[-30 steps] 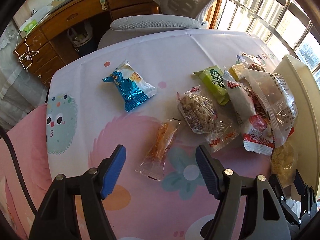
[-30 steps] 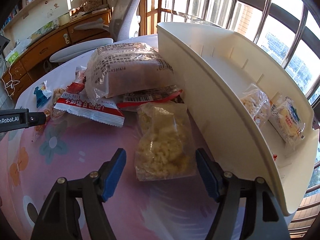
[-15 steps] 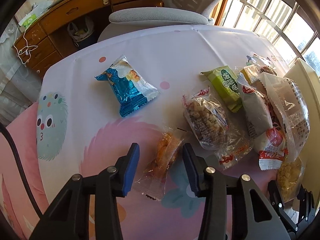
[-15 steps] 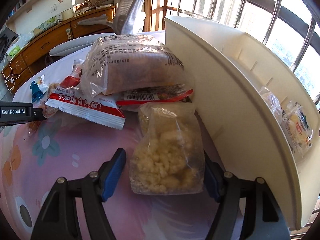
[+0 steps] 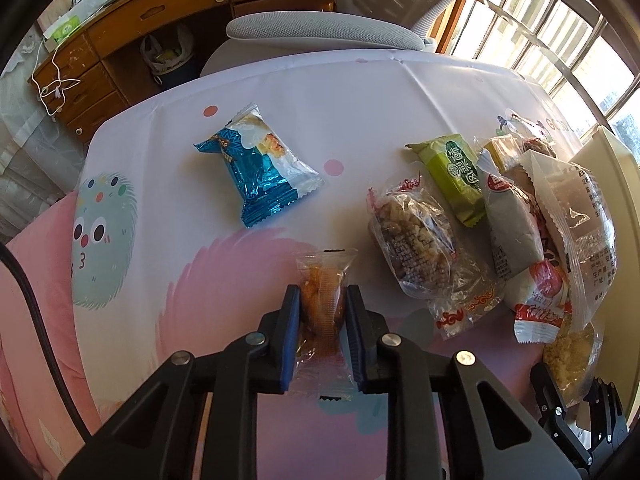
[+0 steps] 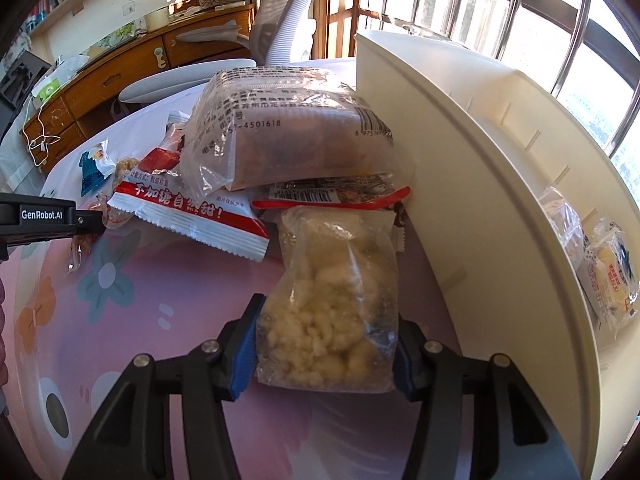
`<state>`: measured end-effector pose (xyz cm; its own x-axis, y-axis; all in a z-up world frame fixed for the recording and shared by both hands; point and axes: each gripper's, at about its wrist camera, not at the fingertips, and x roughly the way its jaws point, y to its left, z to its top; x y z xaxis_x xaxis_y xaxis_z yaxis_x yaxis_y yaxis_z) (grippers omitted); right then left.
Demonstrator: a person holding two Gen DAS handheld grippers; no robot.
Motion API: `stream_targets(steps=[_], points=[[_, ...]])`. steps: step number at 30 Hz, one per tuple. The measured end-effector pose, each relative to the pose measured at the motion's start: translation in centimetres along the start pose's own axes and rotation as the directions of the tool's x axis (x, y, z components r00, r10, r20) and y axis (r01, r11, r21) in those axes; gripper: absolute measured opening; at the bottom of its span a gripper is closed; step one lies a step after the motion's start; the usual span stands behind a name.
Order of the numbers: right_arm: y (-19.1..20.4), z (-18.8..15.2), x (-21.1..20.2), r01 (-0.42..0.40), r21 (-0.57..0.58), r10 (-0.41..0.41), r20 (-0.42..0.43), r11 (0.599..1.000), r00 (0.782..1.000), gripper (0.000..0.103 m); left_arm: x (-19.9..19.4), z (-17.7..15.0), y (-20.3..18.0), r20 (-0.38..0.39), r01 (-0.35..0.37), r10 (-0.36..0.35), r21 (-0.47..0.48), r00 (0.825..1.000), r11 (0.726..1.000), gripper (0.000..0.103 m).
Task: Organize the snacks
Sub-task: 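Close the left tool on the orange stick pack while the right tool grips the clear puff bag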
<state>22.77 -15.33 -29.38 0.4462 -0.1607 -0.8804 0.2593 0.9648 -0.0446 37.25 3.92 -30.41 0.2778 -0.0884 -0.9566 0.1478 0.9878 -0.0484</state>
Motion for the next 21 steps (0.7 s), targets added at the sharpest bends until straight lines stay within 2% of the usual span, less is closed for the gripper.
stream_targets(steps=[13,21], points=[[-0.3,-0.1,-1.2,-0.079,-0.027,0.077,-0.075,0.997,0.994,0.045,-3.7,-2.3,0.1,-0.003,0.041,-0.041,-0.048,0.999,0.998,0.020],[0.4,-0.4,-5.0,-0.119,-0.087,0.117,-0.026,0.989,0.993,0.045,-8.5,-5.5,-0.5,0.009,0.050,-0.049,-0.065,0.999,0.997,0.020]])
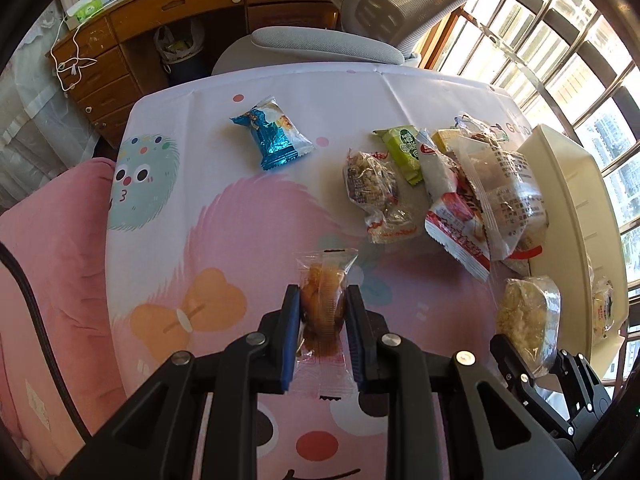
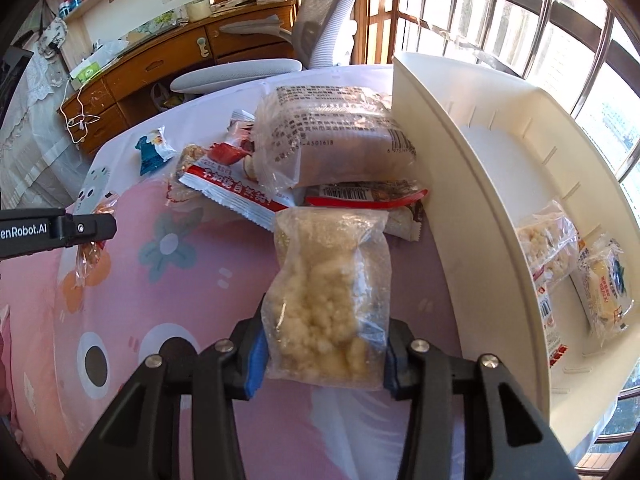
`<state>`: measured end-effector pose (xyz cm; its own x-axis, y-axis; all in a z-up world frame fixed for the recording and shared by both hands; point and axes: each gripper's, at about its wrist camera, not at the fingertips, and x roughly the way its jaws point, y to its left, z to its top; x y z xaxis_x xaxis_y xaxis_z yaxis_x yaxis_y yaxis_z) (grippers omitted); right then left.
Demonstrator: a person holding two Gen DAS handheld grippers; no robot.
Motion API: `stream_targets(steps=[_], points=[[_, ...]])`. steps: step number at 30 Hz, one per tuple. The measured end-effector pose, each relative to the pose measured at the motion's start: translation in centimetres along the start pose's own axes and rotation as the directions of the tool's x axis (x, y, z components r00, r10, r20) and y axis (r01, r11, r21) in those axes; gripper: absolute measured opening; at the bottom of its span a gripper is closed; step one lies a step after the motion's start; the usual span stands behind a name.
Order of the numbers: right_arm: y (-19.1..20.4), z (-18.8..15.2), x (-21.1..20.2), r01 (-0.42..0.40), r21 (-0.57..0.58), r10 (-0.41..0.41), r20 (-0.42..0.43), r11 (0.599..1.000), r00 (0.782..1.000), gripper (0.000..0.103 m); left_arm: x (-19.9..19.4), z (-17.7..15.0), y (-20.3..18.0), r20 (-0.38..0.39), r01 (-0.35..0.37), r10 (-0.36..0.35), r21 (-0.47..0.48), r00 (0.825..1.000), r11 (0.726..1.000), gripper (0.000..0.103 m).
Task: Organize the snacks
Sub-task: 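Close the left tool on the orange stick pack while the right tool grips the clear puff bag, then carry the orange stick pack and clear puff bag with both tools over the tray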
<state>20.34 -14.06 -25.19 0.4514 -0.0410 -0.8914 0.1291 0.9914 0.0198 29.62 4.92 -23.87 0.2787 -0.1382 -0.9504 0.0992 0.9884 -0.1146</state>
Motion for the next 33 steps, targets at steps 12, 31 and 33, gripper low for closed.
stream_targets(steps=[12,31,33], points=[[0.5,-1.1,-7.3,-0.042,-0.066,0.049,0.108,0.997,0.993,0.045,-7.9,-5.6,-0.5,0.047,0.037,-0.036,-0.015,0.998,0.999,0.020],[-3.2,-6.4,-15.5,-0.047,-0.072,0.060,0.183,0.996,0.981,0.045,-15.1,-13.5,-5.1,0.096,0.127,-0.132,0.052,0.987,0.991,0.020],[-4.0,-6.6,-16.0,-0.050,-0.072,0.063,0.188,0.996,0.980,0.045,-15.5,-14.1,-5.7,0.091,0.137,-0.141,0.050,0.986,0.989,0.020]])
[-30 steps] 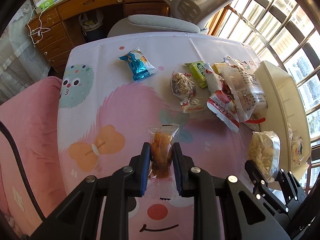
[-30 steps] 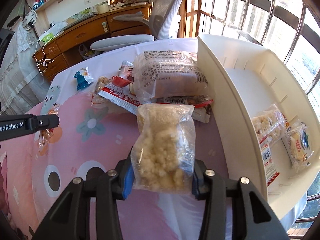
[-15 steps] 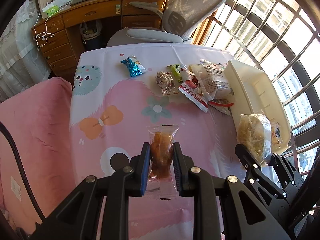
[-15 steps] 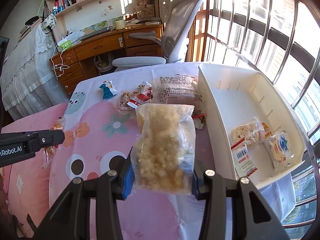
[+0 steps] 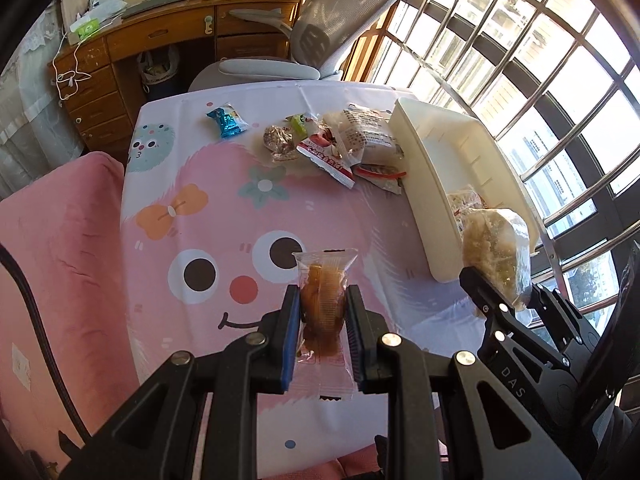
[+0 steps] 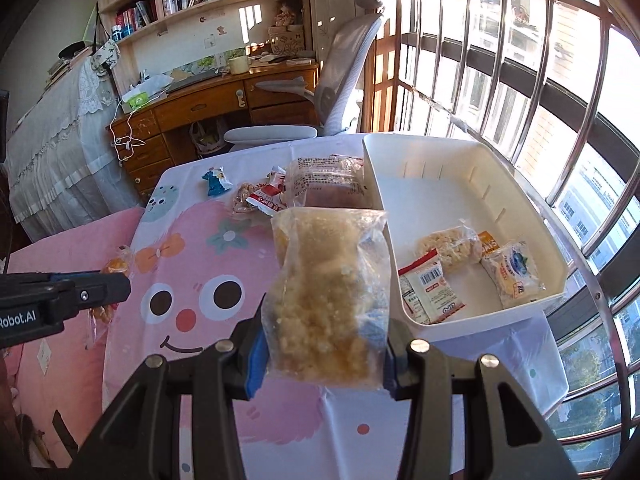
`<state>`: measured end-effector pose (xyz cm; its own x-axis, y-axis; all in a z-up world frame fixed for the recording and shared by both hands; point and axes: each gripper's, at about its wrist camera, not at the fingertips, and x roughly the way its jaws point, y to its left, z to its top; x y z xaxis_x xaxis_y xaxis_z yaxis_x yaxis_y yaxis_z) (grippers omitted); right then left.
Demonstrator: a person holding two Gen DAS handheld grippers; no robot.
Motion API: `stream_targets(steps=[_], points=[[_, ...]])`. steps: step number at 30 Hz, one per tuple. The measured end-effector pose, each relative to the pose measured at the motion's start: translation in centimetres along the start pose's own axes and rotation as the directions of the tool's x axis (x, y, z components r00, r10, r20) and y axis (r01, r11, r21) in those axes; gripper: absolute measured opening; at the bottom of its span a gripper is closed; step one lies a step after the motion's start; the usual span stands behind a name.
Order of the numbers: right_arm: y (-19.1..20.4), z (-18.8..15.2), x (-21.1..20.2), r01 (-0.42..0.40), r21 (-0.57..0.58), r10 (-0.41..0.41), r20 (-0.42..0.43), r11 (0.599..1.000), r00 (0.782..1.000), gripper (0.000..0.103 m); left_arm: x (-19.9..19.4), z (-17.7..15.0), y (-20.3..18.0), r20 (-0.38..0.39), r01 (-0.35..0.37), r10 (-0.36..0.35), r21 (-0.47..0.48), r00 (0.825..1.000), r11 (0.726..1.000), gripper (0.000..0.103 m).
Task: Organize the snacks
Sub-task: 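Carry the orange stick pack and clear puff bag with both tools over the tray, then open both tools to drop the orange stick pack and puff bag into the tray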
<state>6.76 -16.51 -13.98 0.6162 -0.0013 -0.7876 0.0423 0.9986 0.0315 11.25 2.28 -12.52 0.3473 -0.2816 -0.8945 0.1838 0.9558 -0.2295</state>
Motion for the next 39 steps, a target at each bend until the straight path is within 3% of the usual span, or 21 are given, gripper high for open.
stream_targets(steps=[11,28,39], points=[[-6.8,0.3,-1.7,-0.044,-0.016,0.044,-0.002,0.999,0.999,0.045,-0.6,-0.4,-6.9,0.028,0.017,-0.017,0.008,0.999,1.000,0.020],[-18.6,3.7,-1.2,-0.219,-0.167,0.219,-0.021,0.961,0.976,0.045,2.9,2.9,-20.5,0.083,0.044,-0.044,0.004,0.996,0.999,0.020],[-22.5,5.9,0.6,-0.244,-0.216,0.246,-0.021,0.945,0.969,0.045,4.8,5.3,-24.6,0.135,0.029,-0.027,-0.006,0.990,1.000,0.021]])
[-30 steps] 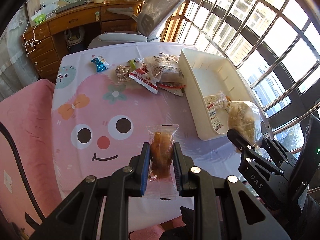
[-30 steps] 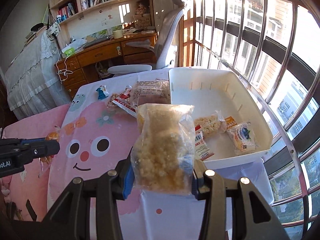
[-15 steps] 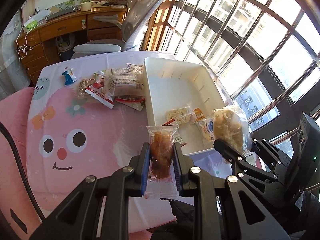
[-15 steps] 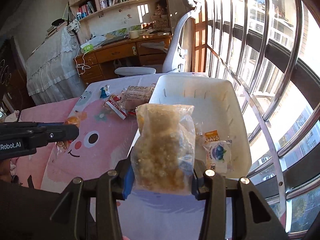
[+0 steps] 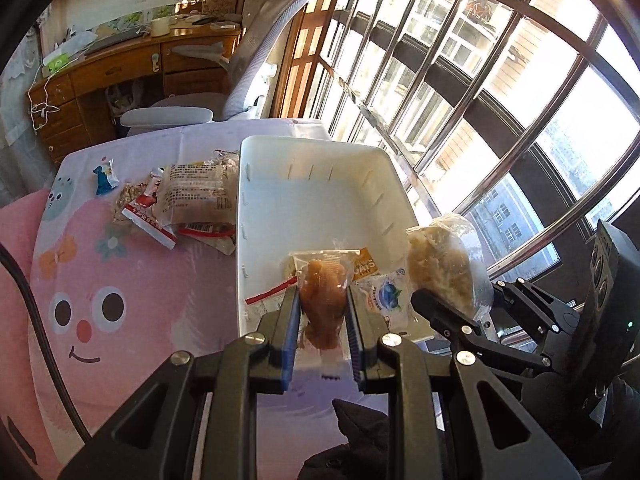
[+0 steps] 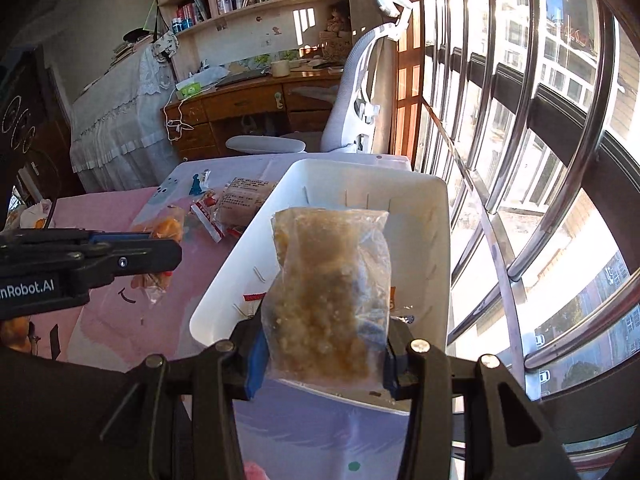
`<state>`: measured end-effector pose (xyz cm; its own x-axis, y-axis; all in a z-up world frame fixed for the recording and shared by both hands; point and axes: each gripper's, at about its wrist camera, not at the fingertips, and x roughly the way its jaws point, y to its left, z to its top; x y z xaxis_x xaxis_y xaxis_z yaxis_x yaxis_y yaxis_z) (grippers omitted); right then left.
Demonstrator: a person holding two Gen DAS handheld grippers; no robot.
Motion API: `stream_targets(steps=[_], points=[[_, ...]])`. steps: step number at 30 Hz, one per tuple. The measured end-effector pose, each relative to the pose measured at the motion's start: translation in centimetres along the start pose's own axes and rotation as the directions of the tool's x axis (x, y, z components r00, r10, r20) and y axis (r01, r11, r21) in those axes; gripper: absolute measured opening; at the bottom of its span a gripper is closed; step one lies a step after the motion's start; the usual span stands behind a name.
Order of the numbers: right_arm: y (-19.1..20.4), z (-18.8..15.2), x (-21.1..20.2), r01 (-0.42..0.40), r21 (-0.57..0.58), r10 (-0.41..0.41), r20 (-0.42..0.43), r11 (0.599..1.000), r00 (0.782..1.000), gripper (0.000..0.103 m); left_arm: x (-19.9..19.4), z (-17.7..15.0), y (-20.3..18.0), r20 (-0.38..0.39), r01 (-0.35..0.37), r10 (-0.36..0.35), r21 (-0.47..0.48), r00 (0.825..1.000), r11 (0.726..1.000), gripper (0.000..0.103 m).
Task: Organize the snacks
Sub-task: 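Open both tools to drop the orange stick pack and puff bag into the tray, then move the left tool to the blue-foil pastry while the right tool reaches the large clear bread bag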
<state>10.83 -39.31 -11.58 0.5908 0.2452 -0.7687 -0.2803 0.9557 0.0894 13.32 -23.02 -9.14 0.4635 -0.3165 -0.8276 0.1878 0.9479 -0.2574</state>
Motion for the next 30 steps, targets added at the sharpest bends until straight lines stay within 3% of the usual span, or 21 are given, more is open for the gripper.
stream_targets(steps=[3,7,16,30], points=[[-0.5,0.3,0.2,-0.004,-0.008,0.004,0.005,1.000,1.000,0.046,0.4,0.5,-0.4,0.005,0.002,-0.002,-0.008,1.000,1.000,0.021],[-1.3,0.4,1.2,0.010,-0.005,-0.010,-0.035,1.000,0.999,0.054,1.1,0.8,-0.7,-0.014,-0.005,0.004,-0.011,1.000,1.000,0.050],[-2.1,0.6,2.1,-0.001,0.051,0.004,-0.057,0.999,0.998,0.057,0.5,0.6,0.7,-0.017,-0.070,0.069,-0.048,0.997,0.996,0.075],[1.2,1.0,4.5,-0.080,0.143,0.104,-0.164,0.986,0.981,0.057,-3.1,-2.0,8.0,-0.028,-0.190,0.188,-0.179,0.982,0.965,0.080]])
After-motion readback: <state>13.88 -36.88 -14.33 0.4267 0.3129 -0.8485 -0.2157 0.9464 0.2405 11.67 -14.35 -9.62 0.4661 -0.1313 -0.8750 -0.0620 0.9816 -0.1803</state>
